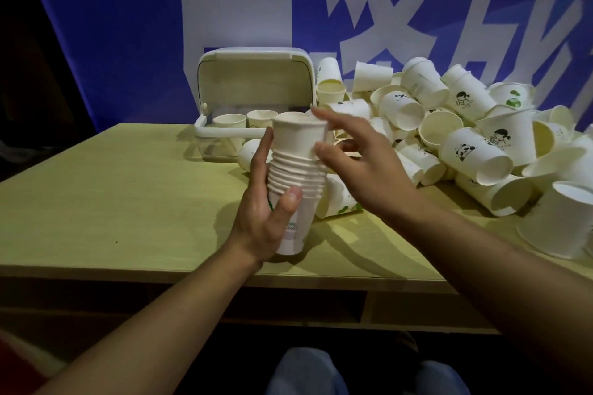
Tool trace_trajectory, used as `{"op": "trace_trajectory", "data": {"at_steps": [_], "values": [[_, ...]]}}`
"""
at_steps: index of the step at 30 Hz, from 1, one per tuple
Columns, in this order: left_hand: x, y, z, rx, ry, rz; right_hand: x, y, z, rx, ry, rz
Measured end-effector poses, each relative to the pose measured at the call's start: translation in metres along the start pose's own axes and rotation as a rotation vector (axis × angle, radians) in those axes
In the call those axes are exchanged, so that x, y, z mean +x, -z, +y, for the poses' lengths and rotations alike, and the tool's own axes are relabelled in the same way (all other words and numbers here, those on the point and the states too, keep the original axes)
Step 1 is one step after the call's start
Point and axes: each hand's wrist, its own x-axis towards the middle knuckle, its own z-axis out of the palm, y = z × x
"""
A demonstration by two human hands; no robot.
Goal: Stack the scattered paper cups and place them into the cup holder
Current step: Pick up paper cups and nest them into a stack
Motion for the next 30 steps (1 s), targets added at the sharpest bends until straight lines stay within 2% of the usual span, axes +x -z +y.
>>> {"op": "trace_trajectory", "data": {"at_steps": [6, 9, 11, 15, 21, 23, 27, 30], "values": [[0.000, 0.002, -0.004, 0.033, -0.019, 0.091, -0.014, 0.000, 0.022, -0.099, 0.012, -0.131], [0.000, 0.001, -0.006, 0.022, -0.023, 0.131, -0.012, 0.012, 0.036, -0.340, 0.014, -0.149], [0.000, 0.001, -0.007, 0.034, -0.024, 0.128, -0.011, 0.017, 0.048, -0.519, 0.004, -0.217], [0.000, 0.001, -0.007, 0.049, -0.014, 0.115, -0.010, 0.019, 0.062, -0.707, 0.006, -0.318], [-0.001, 0.002, -0.005, 0.026, 0.014, 0.121, -0.005, 0.022, 0.062, -0.626, 0.007, -0.396], [-0.002, 0.002, -0.005, 0.027, 0.002, 0.113, -0.004, 0.027, 0.059, -0.562, -0.015, -0.337], [-0.003, 0.003, -0.005, 0.023, -0.005, 0.079, 0.009, 0.041, 0.046, -0.282, -0.053, 0.041], [-0.003, 0.003, -0.004, 0.018, 0.016, 0.035, 0.022, 0.039, 0.031, -0.052, -0.071, 0.199]]}}
